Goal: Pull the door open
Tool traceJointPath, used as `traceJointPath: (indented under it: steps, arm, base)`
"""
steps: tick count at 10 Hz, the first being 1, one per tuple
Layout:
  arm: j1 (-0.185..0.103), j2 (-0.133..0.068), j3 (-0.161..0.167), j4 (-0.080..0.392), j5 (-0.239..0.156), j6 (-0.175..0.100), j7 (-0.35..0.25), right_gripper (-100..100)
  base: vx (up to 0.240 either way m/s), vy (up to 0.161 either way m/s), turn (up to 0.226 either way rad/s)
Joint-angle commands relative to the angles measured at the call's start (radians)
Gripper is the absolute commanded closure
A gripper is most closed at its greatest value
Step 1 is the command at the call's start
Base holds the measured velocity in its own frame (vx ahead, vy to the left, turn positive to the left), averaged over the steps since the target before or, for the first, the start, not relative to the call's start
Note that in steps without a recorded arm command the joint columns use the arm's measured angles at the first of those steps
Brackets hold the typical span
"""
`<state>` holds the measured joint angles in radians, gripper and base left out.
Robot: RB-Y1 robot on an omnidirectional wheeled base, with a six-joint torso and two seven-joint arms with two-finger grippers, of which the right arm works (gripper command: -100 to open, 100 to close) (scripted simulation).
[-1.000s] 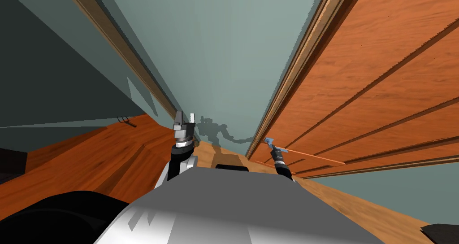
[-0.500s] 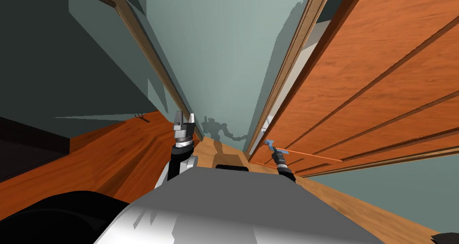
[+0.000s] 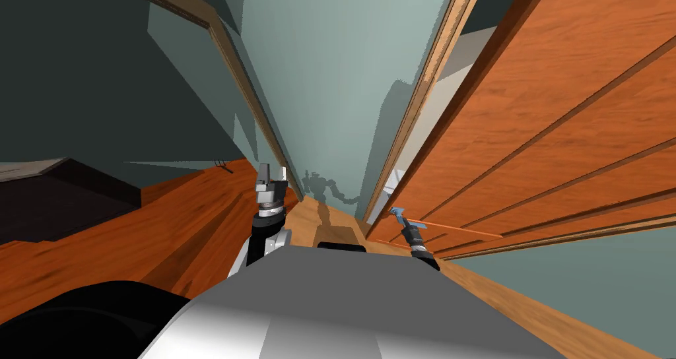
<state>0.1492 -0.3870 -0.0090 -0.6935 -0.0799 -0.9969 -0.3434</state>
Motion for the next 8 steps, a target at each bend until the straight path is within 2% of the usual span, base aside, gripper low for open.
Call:
traceJointPath:
  steps: [1, 4, 7, 8]
  arm:
    - [0.028, -0.012, 0.008, -0.006, 0.004, -0.027, -0.015, 100]
    - [0.058, -0.034, 0.022, 0.002, 0.011, -0.075, -0.039, 100]
    - [0.081, -0.051, 0.032, 0.008, 0.016, -0.112, -0.057, 100]
    - [0.077, -0.046, 0.031, 0.002, 0.016, -0.097, -0.053, 100]
  base:
    - [-0.23, -0.066, 0.167]
    - [-0.189, -0.041, 0.116]
    - [-0.15, -0.033, 0.101]
    - [-0.071, -0.016, 0.021]
